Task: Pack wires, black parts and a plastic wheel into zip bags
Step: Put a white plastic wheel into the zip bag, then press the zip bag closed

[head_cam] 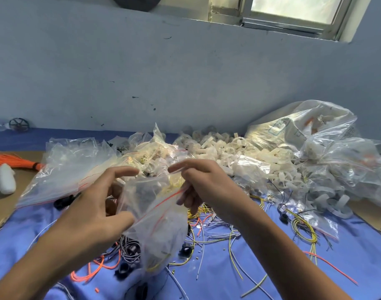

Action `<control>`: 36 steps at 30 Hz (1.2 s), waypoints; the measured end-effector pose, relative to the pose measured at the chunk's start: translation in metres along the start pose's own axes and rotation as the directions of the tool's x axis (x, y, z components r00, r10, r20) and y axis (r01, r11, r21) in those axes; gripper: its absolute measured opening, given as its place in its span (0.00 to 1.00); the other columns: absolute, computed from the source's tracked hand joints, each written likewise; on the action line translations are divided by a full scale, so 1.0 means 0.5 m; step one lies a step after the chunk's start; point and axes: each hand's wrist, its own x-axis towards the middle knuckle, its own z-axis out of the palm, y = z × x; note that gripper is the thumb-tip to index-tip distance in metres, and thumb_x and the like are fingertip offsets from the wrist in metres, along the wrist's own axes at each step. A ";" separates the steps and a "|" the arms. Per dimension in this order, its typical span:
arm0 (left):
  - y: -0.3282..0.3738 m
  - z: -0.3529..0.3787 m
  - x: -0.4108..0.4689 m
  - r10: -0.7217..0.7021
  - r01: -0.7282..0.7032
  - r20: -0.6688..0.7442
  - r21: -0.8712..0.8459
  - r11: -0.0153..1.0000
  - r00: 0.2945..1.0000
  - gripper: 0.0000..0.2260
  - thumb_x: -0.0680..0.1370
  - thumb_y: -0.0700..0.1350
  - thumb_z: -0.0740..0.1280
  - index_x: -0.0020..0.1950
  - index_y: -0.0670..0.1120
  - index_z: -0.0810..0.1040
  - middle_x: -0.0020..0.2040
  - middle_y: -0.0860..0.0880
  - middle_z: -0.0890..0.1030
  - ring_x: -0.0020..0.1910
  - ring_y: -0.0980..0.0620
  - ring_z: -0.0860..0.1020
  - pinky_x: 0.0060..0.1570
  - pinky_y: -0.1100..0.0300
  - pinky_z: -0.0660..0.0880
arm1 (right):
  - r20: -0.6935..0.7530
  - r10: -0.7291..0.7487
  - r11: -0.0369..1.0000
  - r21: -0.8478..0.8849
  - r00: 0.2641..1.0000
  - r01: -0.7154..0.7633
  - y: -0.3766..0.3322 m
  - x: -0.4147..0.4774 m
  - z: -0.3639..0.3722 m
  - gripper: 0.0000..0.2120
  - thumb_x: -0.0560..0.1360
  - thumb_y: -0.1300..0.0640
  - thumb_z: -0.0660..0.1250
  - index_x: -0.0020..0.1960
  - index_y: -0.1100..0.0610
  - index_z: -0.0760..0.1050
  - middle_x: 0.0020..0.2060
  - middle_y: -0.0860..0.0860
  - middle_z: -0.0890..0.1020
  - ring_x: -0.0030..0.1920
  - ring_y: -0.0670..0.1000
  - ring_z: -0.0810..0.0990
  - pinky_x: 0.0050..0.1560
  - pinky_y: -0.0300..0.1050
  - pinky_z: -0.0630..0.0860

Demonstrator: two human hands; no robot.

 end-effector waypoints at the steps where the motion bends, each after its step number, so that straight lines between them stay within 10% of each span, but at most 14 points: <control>1: 0.000 -0.007 -0.004 0.003 -0.002 0.012 -0.065 0.998 1.000 0.30 0.60 0.42 0.66 0.57 0.68 0.75 0.35 0.53 0.76 0.27 0.53 0.72 0.28 0.55 0.75 | -0.005 0.025 0.991 0.131 1.000 -0.024 -0.007 -0.006 -0.001 0.15 0.77 0.67 0.52 0.52 0.60 0.76 0.30 0.60 0.82 0.25 0.52 0.77 0.26 0.41 0.75; 8: -0.013 -0.026 -0.009 -0.067 0.055 -0.055 -0.198 0.979 0.996 0.17 0.63 0.55 0.78 0.51 0.63 0.82 0.44 0.54 0.84 0.30 0.51 0.81 0.26 0.59 0.78 | -0.014 0.004 0.825 0.566 1.000 0.004 -0.013 -0.049 0.010 0.09 0.75 0.69 0.55 0.52 0.63 0.70 0.40 0.66 0.84 0.34 0.57 0.83 0.35 0.45 0.80; 13: -0.054 0.008 -0.013 -0.079 0.074 -0.061 -0.077 0.994 0.995 0.18 0.63 0.57 0.77 0.51 0.62 0.82 0.42 0.51 0.86 0.37 0.47 0.84 0.41 0.59 0.80 | -0.020 0.029 0.766 0.643 0.999 -0.009 -0.009 -0.074 0.013 0.07 0.77 0.69 0.57 0.54 0.64 0.69 0.43 0.67 0.84 0.37 0.58 0.83 0.36 0.44 0.81; 22: -0.095 0.063 0.009 -0.078 -0.008 -0.227 -0.357 0.934 0.971 0.08 0.67 0.48 0.74 0.45 0.57 0.83 0.39 0.49 0.86 0.31 0.59 0.79 0.28 0.69 0.74 | -0.018 0.140 0.692 0.717 0.990 -0.085 0.034 -0.098 0.006 0.06 0.66 0.59 0.70 0.41 0.59 0.84 0.53 0.60 0.84 0.52 0.59 0.84 0.45 0.45 0.82; 26: -0.103 0.073 0.023 -0.026 -0.064 -0.269 -0.324 0.944 0.963 0.06 0.72 0.49 0.71 0.47 0.55 0.84 0.42 0.52 0.86 0.35 0.62 0.80 0.38 0.70 0.76 | -0.100 0.171 0.718 0.694 0.980 -0.054 0.057 -0.081 -0.007 0.18 0.66 0.65 0.71 0.55 0.63 0.73 0.51 0.59 0.85 0.51 0.59 0.85 0.42 0.45 0.82; 31: -0.107 0.079 0.045 0.020 -0.088 -0.277 -0.235 0.968 0.961 0.03 0.77 0.46 0.70 0.48 0.51 0.84 0.44 0.55 0.86 0.40 0.62 0.81 0.43 0.70 0.75 | -0.445 -0.158 0.977 0.062 0.881 0.206 0.052 -0.062 -0.026 0.18 0.74 0.62 0.69 0.61 0.49 0.70 0.33 0.47 0.79 0.35 0.47 0.77 0.37 0.42 0.74; 36: -0.103 0.082 0.055 0.041 -0.090 -0.226 -0.210 0.974 0.973 0.03 0.77 0.49 0.71 0.48 0.53 0.84 0.43 0.54 0.85 0.40 0.60 0.80 0.43 0.68 0.75 | -0.014 -0.511 0.648 -0.663 0.859 0.374 -0.008 -0.015 -0.015 0.15 0.74 0.45 0.67 0.61 0.43 0.76 0.48 0.41 0.78 0.54 0.44 0.73 0.53 0.43 0.70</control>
